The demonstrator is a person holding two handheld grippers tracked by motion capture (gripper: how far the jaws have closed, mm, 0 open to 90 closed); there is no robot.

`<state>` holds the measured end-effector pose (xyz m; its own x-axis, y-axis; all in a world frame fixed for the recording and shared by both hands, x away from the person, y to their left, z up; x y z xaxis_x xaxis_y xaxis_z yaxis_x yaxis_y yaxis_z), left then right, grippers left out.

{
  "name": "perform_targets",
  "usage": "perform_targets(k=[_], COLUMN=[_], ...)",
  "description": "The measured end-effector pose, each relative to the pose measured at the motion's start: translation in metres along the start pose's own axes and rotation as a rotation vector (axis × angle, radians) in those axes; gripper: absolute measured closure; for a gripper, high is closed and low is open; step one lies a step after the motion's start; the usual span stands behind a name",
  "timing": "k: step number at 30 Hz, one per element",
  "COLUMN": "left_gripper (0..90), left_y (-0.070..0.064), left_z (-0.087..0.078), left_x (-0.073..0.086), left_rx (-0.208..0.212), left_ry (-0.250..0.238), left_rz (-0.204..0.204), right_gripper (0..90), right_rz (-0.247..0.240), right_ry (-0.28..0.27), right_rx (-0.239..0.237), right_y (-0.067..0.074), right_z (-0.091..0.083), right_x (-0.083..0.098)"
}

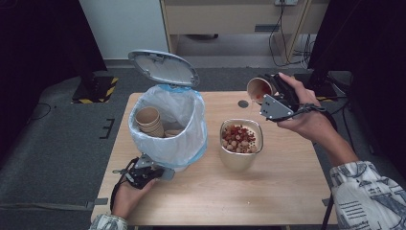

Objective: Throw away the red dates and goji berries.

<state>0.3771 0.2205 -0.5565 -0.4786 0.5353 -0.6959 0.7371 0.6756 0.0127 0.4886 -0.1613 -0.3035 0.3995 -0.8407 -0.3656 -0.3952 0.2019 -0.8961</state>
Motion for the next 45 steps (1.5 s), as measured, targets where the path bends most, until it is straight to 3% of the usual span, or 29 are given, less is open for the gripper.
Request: perform_targets(k=[5,8,11,21,25,31,34,37,41,45], left_gripper=[90.0,90.0,90.0,90.0,90.0,90.0,90.0,90.0,90.0,90.0], left_y=[0.0,0.0,0.0,0.0,0.0,0.0,0.0,0.0,0.0,0.0], left_z=[0.0,0.0,0.0,0.0,0.0,0.0,0.0,0.0,0.0,0.0], left_x=[0.0,0.0,0.0,0.0,0.0,0.0,0.0,0.0,0.0,0.0], left_rx=[0.001,0.001,0.001,0.002,0.001,0.002,0.003,0.003,0.003,0.003], left_ry=[0.0,-0.001,0.0,-0.001,0.0,-0.001,0.0,-0.001,-0.001,-0.001], left_rz=[-0.001,-0.001,0.0,0.0,-0.001,-0.001,-0.001,-0.001,-0.001,-0.001], right_gripper=[27.9,27.9,27.9,28.2,28.3,28.4,28.4,28.5,28.6,28.6], right_rz=[-0.006,-0.044,-0.121,-0.185,-0.279,-0.328,-0.383,-0.476,-0.528,-0.618], right_ry=[0.01,0.026,0.054,0.062,0.093,0.103,0.122,0.149,0.158,0.178], right_rx=[0.001,0.009,0.018,0.021,0.027,0.02,0.014,0.012,0.009,0.02], right_y=[0.001,0.001,0.003,0.008,0.011,0.016,0.019,0.023,0.027,0.03], right_z=[0.0,0.001,0.001,0.003,0.003,0.004,0.006,0.006,0.006,0.006], right_x=[0.0,-0.001,-0.003,-0.008,-0.009,-0.011,-0.01,-0.01,-0.012,-0.014])
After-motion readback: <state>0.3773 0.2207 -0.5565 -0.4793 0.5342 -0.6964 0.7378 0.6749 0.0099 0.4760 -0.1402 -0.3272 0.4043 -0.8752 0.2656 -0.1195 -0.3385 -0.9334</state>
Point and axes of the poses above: each handheld gripper's, and its own axes: z roughly forward along the jaws, x roughly out of its underside, y roughly to its left, the point moved 6 cm from there along z, roughly forward along the jaws, and after that the axes turned 7 degrees about z, right-handed, at the moved point
